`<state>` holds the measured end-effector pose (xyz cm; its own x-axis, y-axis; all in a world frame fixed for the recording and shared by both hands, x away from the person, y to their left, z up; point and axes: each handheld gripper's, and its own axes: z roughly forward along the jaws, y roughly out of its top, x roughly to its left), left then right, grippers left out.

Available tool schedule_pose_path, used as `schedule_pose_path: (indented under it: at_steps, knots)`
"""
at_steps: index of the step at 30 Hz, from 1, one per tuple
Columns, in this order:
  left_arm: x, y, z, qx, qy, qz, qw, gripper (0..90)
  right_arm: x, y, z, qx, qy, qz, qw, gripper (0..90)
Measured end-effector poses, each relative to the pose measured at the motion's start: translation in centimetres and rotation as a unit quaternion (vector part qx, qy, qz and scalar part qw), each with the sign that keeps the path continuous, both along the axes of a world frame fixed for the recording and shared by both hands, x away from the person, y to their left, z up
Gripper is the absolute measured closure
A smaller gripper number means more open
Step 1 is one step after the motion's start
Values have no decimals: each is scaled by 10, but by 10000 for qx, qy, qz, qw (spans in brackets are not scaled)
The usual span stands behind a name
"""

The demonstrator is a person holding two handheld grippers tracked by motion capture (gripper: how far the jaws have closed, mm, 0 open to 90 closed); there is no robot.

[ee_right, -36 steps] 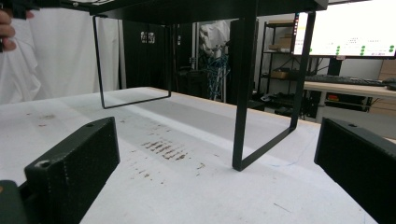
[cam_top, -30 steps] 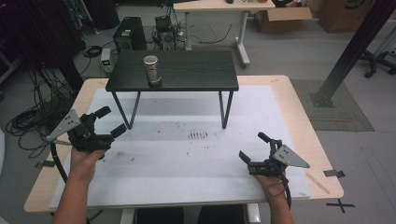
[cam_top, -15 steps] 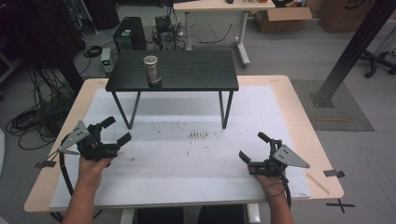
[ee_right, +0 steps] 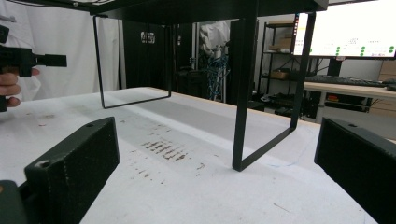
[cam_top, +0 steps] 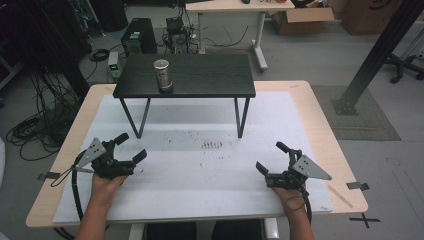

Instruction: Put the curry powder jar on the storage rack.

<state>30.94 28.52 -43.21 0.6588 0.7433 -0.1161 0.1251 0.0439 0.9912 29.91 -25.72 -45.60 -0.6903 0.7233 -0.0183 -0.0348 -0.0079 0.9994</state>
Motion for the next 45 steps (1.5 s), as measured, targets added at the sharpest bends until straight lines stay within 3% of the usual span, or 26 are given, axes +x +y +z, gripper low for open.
schedule_pose_path:
  at_steps: [3, 9, 13, 19, 23, 25, 45]
  knots:
    - [0, -2, -5, 93, 10, 59, 9999, 3, 0, 0, 0, 1, -3, 0, 10000, 0]
    - [-2, -2, -14, 67, -14, 188, 9998, 2, 0, 0, 0, 4, -4, 0, 10000, 0]
    - [-5, -3, -20, 109, -136, 284, 9994, 2, 0, 0, 0, 0, -3, 0, 10000, 0]
    - [-9, -5, -21, 203, -347, 221, 9989, 2, 0, 0, 0, -4, 2, -2, 10000, 0]
    - [-15, -8, -22, 335, -622, 258, 9972, 2, 0, 0, 0, 2, -9, -8, 10000, 0]
    - [-16, -7, -22, 299, -678, 297, 9968, 2, 0, 0, 0, 12, -20, -11, 10000, 0]
    - [-16, -8, -22, 314, -658, 362, 9967, 2, 0, -1, 0, 26, -11, 3, 10000, 0]
